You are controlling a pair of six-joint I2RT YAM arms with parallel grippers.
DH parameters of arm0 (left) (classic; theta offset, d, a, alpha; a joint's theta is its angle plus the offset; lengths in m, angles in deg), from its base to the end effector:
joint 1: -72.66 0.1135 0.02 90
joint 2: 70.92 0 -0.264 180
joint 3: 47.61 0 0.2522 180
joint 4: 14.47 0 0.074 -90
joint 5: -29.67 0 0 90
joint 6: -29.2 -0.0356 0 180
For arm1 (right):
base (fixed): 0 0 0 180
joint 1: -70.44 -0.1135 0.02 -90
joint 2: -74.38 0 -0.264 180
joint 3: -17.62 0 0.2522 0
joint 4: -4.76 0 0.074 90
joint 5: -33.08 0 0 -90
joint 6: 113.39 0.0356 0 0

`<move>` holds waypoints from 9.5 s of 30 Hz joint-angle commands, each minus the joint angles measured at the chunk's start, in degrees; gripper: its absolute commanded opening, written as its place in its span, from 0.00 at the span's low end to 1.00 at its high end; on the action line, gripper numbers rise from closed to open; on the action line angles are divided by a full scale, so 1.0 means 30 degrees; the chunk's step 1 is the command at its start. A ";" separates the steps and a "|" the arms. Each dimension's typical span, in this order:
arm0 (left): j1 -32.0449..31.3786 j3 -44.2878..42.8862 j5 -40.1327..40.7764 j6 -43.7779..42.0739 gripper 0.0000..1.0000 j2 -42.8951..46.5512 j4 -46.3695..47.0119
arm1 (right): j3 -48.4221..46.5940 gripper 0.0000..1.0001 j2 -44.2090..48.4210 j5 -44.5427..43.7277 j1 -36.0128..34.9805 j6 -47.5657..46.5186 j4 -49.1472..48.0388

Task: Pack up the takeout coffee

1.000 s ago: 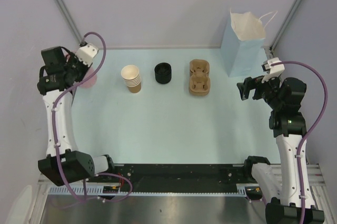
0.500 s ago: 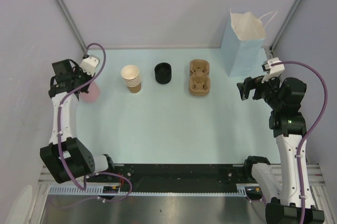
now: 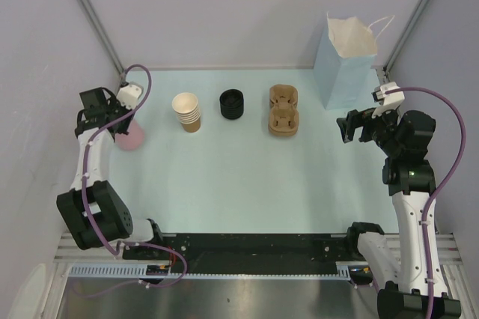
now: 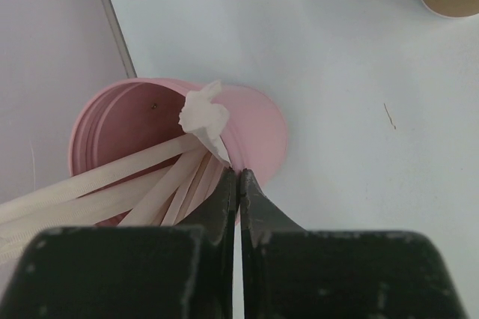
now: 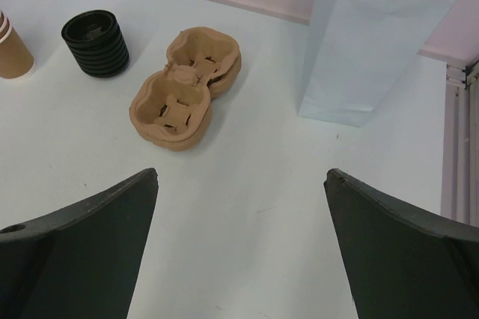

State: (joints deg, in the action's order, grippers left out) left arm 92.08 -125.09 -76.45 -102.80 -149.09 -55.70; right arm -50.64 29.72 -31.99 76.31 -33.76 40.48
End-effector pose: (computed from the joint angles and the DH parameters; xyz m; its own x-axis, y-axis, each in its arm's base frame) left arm 0.2849 0.0899 0.2966 -0.5516 0.4871 -0.6771 0.3290 0.8730 0.3600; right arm 0.1679 -0.0022 0.3777 -0.1483 -0.1488 -0.9777 -0.3496 0.9327 -0.0889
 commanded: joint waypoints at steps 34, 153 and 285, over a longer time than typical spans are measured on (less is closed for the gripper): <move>0.0294 -0.1404 -0.1302 0.1487 0.64 0.0713 0.1773 | -0.0085 1.00 0.0357 0.0480 0.0212 -0.0029 -0.0668; 0.0265 0.8848 -1.8533 -0.3960 1.00 1.4074 -0.4702 | -1.1452 1.00 -2.0510 -0.1341 -1.2300 -0.6944 0.3253; 0.0265 0.8644 -1.8064 -0.4926 1.00 1.2698 -0.5377 | -2.4197 0.40 -3.0345 -0.8191 -0.8606 -0.1408 0.1031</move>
State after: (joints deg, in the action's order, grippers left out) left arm 92.56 -98.56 -128.04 -114.52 -111.36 -72.18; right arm -122.83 -61.42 -53.10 51.06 -40.43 47.16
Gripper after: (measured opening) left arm 0.996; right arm 0.382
